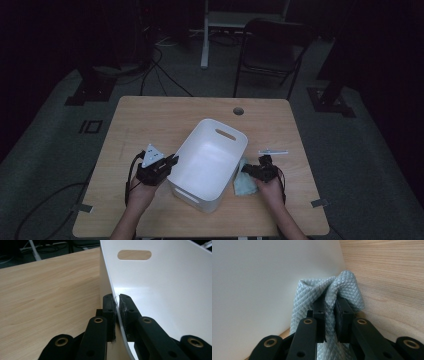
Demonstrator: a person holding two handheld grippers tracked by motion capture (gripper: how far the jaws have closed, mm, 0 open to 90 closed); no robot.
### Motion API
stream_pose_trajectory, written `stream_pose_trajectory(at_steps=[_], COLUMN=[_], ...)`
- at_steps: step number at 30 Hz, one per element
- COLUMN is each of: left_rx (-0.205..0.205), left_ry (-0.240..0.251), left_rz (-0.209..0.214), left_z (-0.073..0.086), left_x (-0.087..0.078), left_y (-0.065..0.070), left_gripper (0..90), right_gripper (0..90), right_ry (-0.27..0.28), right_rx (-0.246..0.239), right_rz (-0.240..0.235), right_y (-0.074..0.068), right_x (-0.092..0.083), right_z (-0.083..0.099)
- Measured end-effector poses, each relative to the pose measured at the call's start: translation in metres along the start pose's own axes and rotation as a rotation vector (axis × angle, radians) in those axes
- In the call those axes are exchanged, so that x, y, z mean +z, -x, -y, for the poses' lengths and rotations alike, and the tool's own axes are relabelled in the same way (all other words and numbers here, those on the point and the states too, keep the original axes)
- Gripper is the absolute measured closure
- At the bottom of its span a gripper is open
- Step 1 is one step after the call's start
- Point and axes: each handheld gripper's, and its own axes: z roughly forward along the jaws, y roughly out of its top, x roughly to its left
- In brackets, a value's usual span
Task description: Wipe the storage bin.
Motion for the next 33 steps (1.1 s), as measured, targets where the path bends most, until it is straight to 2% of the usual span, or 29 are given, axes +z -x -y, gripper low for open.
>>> stream_pose_trajectory(at_steps=[3, 9, 13, 15, 18, 20, 24, 33], left_rx=[-0.013, -0.019, -0.020, -0.020, -0.016, -0.024, -0.015, -0.007], left_ry=[0.001, 0.001, -0.002, -0.001, -0.004, -0.002, -0.004, -0.004], left_rz=[0.000, 0.001, 0.001, 0.005, 0.010, 0.020, 0.024, 0.027], left_z=[0.000, 0.001, 0.002, 0.002, 0.001, 0.002, 0.002, 0.001], left_x=[0.000, 0.001, 0.001, 0.001, 0.001, 0.002, 0.001, 0.002], left_y=[0.000, 0.000, -0.001, -0.001, -0.001, -0.001, -0.001, -0.002], left_gripper=[83.7, 83.6, 83.4, 83.3, 83.3, 83.3, 83.3, 83.2], right_gripper=[80.8, 80.9, 81.0, 81.1, 81.0, 81.0, 81.1, 81.1], right_ry=[0.009, 0.063, 0.126, 0.174, 0.228, 0.232, 0.226, 0.183], right_rx=[-0.004, -0.063, -0.088, -0.090, -0.112, -0.135, -0.139, -0.097], right_rz=[-0.017, -0.045, -0.073, -0.105, -0.119, -0.095, -0.072, -0.056], right_y=[-0.003, -0.022, -0.033, -0.038, -0.047, -0.051, -0.052, -0.042], right_x=[-0.005, -0.027, -0.048, -0.059, -0.072, -0.072, -0.066, -0.052], right_z=[-0.001, -0.007, -0.015, -0.020, -0.024, -0.025, -0.024, -0.020])
